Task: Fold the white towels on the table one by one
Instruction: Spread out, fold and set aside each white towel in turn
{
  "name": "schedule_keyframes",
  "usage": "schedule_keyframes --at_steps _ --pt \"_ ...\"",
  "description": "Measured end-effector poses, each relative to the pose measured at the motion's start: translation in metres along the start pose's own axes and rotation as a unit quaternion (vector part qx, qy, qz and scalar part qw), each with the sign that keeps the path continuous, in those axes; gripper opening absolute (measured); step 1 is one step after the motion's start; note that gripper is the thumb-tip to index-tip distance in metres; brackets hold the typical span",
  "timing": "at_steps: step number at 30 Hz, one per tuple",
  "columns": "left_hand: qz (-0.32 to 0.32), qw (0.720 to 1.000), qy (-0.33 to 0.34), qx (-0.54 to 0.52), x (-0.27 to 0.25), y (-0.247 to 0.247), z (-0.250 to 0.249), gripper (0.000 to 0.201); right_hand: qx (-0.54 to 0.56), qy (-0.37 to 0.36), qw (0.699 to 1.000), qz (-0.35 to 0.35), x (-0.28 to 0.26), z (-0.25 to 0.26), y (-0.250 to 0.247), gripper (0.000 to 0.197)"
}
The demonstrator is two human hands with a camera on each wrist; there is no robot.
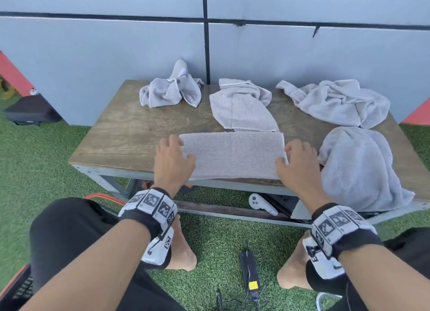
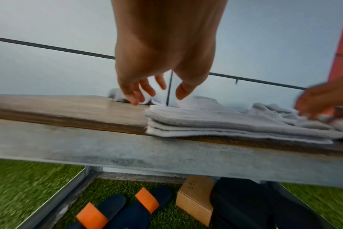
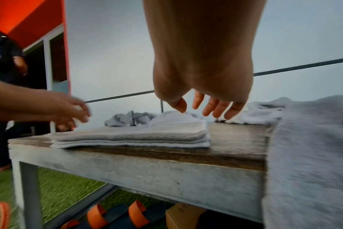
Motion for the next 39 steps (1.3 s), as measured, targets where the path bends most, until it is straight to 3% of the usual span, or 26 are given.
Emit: schedule_keyframes --at_steps 4,7,10,15,29,39 --pt "0.055 0.989 0.133 0.042 0.015 0.043 -0.049 0.039 -0.024 -0.115 0.991 0.070 0.014 0.056 0.037 0.037" --pt "0.132 0.973 0.151 0.115 0.024 0.080 -0.065 0.051 -0.057 -0.142 0.978 0.141 0.021 0.078 0.070 0.053" --pt "0.170 0.962 0.152 0.153 0.027 0.103 -0.053 0.057 -0.089 -0.125 0.968 0.199 0.025 0.067 0.096 0.059" --pt "0.147 0.960 0.168 0.170 0.037 0.105 -0.035 0.062 -0.128 -0.118 0.969 0.175 0.037 0.048 0.097 0.062" --pt "0.143 0.967 0.136 0.162 0.053 0.091 -0.011 0.060 -0.140 -0.084 0.976 0.147 0.050 0.034 0.093 0.074" --pt "0.123 0.975 0.111 0.146 0.051 0.081 0.006 0.059 -0.132 0.001 0.981 0.140 0.041 0.000 0.080 0.074"
Point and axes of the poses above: each hand's wrist, its own x-axis towards the middle knuckle, its own y-axis out of the palm, z = x × y, the point moved 6 cm from there along x, towards the middle knuckle, and after that the axes turned 7 degrees about z, right-handed, at the moved point
